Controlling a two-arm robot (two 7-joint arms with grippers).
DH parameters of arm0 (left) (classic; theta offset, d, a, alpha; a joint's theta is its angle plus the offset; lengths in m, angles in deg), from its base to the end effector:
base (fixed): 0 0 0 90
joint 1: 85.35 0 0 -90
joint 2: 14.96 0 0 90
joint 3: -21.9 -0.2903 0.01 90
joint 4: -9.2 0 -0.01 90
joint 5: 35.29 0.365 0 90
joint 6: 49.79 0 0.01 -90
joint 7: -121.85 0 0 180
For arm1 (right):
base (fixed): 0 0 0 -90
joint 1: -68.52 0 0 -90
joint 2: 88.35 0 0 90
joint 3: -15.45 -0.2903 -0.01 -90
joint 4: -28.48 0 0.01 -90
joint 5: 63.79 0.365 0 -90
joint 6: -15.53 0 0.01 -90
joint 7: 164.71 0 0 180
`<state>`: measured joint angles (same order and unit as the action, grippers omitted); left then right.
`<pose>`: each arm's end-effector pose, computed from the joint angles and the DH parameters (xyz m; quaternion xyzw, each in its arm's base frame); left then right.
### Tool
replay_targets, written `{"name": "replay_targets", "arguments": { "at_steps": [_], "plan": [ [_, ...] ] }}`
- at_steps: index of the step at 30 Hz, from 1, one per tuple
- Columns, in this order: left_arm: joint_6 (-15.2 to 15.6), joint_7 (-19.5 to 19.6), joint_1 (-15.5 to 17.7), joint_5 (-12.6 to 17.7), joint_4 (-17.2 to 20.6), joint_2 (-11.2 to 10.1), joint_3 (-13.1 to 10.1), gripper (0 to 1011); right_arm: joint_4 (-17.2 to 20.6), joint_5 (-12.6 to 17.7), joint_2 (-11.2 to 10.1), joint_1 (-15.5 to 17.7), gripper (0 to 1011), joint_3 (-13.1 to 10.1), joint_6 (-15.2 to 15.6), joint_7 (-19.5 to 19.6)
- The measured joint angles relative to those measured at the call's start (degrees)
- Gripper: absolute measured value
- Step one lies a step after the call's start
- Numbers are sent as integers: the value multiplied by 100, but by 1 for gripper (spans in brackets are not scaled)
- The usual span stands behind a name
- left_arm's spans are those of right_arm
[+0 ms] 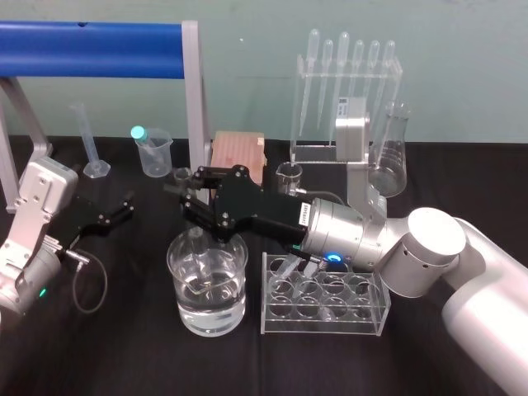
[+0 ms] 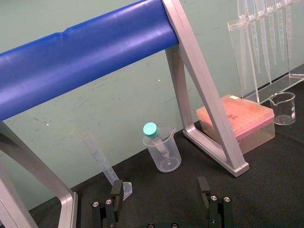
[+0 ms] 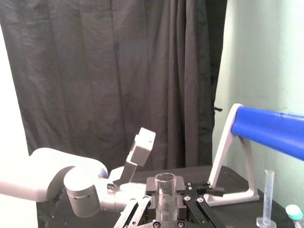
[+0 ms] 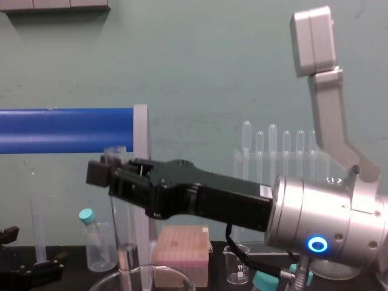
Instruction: Hold the test tube with one hand and immerse one end into the beaker, then return it to the test tube rack.
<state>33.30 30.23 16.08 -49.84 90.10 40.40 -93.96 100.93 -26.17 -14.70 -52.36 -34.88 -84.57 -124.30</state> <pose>0.4112 0.0680 -0.3133 0.1414 -0.1324 0.5799 0.7913 0.4778 0.1068 -0.2505 0.0929 -0.0307 -0.0964 0.9905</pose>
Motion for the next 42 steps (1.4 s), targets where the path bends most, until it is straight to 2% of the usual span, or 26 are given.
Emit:
{"name": "replay_targets", "arguments": {
  "at_steps": [12, 42],
  "plan": [
    [0, 0, 0, 0, 0, 0, 0, 1000, -127, -143, 11, 56, 227, 31, 112, 127],
    [0, 0, 0, 0, 0, 0, 0, 1000, -125, -133, 12, 52, 228, 28, 102, 124]
  ]
}}
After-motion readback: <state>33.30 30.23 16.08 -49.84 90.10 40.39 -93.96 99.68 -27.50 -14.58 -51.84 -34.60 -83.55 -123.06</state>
